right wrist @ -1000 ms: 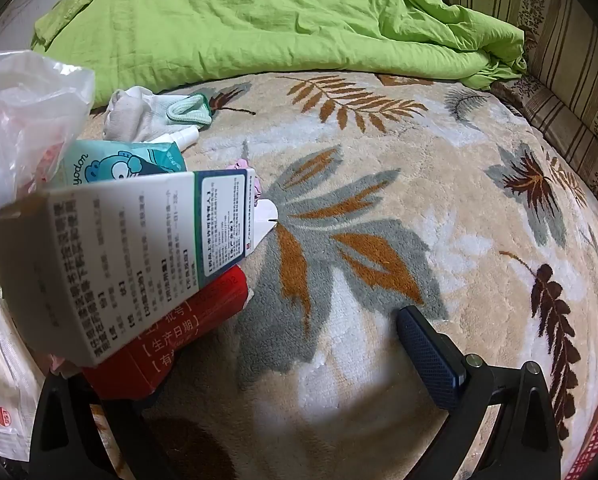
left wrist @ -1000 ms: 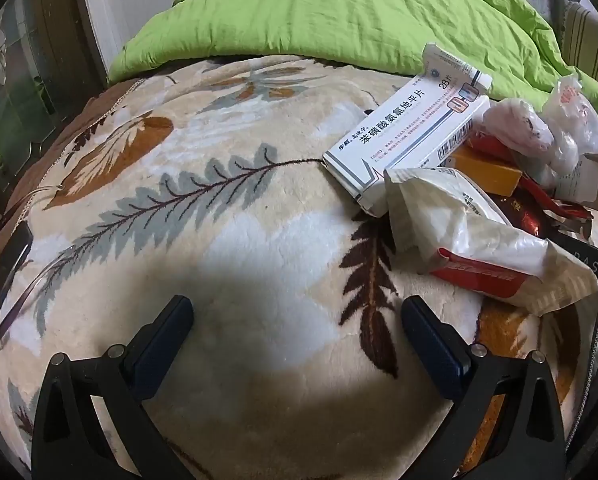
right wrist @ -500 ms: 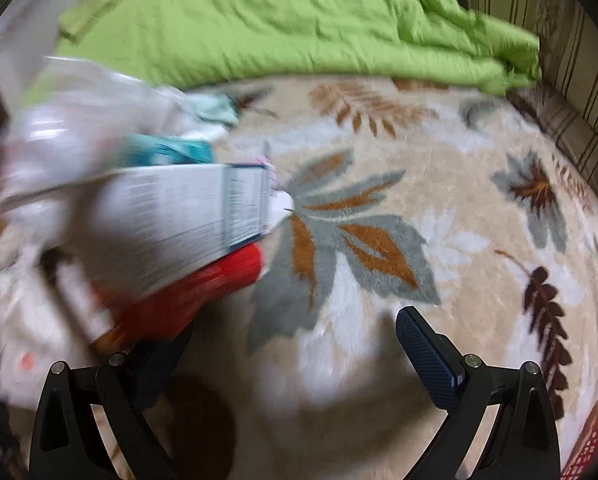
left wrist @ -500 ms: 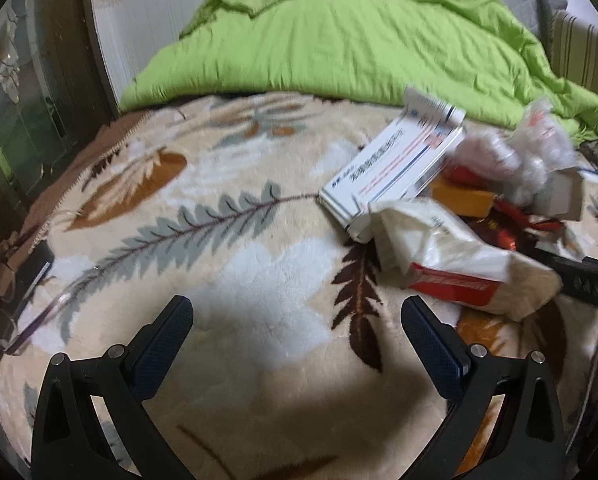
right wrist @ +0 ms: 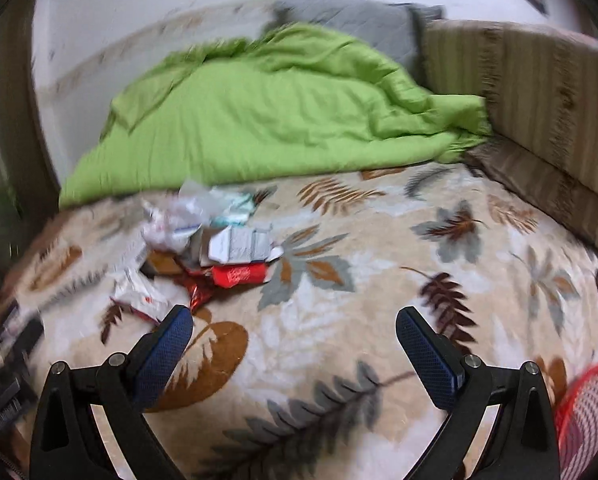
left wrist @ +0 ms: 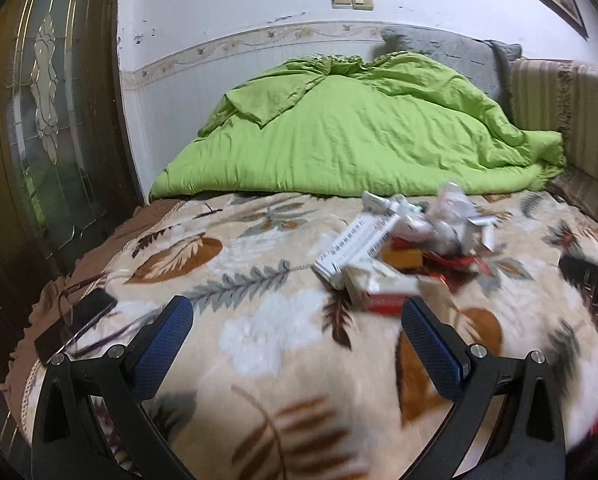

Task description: Collect trash

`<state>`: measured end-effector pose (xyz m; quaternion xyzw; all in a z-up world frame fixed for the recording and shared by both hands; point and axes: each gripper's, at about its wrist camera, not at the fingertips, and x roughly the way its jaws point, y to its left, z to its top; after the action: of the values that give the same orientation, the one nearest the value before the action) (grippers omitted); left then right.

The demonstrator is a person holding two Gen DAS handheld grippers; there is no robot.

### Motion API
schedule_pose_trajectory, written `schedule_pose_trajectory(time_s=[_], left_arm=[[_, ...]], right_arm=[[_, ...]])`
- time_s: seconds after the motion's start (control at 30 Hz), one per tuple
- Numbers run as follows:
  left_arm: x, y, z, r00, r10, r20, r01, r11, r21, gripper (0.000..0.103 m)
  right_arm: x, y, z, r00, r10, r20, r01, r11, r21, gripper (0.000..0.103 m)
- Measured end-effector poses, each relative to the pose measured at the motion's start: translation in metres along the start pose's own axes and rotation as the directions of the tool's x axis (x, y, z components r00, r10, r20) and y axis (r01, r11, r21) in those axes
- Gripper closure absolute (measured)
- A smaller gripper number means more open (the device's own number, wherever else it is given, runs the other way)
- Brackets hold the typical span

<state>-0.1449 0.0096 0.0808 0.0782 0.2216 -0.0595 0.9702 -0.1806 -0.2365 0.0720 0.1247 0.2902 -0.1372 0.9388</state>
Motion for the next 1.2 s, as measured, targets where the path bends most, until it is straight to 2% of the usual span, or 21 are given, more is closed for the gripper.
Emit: schedule_pose_trajectory(time_s=[0.1, 0.27, 0.37, 0.43, 0.5, 0.7, 0.77, 0.97, 1.2], left_arm=[[-0.022, 0.003, -0.011, 1.0, 0.001, -0.002, -0.001, 1.0, 0.02, 0.0], [-0.052, 0.01, -0.024, 1.0, -0.023, -0.016, 0.023, 0.999, 0.026, 0.0], [-0.056, 0.015, -0.026, 0.999, -0.036, -0.032, 0.036, 0.999, -0.017, 0.0], [-0.053, 0.018, -0.027, 0.997, -0.053, -0.058, 0.05, 0.997, -0.061, 0.0], [-0.049, 0.017, -0.028, 0.996, -0.041, -0.083, 0.034, 0.996, -0.087, 0.0], [-0.034, 0.0, -0.031, 0.989, 0.003, -0.145, -0.004, 1.0, -0.008, 0.0], [-0.03, -0.001, -0.032, 0.988, 0.014, -0.154, -0.014, 1.0, -0.001, 0.0], [-0.018, -0.001, -0.032, 0.984, -0.019, -0.178, 0.015, 1.0, -0.023, 0.0], [-0.017, -0.005, -0.034, 0.986, -0.032, -0.166, 0.031, 0.999, -0.008, 0.0]], right_arm=[[-0.022, -0.011, -0.007, 1.0, 0.0, 0.007, 0.0, 0.999, 0.032, 0.0], [-0.068, 0.001, -0.028, 0.996, 0.013, 0.094, -0.006, 0.997, -0.076, 0.0], [-0.082, 0.008, -0.038, 0.992, 0.044, 0.116, -0.028, 0.99, -0.136, 0.0], [-0.082, 0.014, -0.04, 0.992, 0.042, 0.118, -0.023, 0.987, -0.162, 0.0], [-0.076, 0.017, -0.039, 0.995, 0.045, 0.092, -0.028, 0.983, -0.18, 0.0], [-0.065, 0.011, -0.039, 0.996, 0.07, 0.046, -0.062, 0.986, -0.156, 0.0], [-0.062, 0.013, -0.039, 0.997, 0.073, 0.035, -0.067, 0.986, -0.154, 0.0], [-0.06, 0.017, -0.039, 0.997, 0.065, 0.03, -0.058, 0.982, -0.177, 0.0], [-0.06, 0.017, -0.039, 0.998, 0.065, 0.025, -0.06, 0.982, -0.176, 0.0]])
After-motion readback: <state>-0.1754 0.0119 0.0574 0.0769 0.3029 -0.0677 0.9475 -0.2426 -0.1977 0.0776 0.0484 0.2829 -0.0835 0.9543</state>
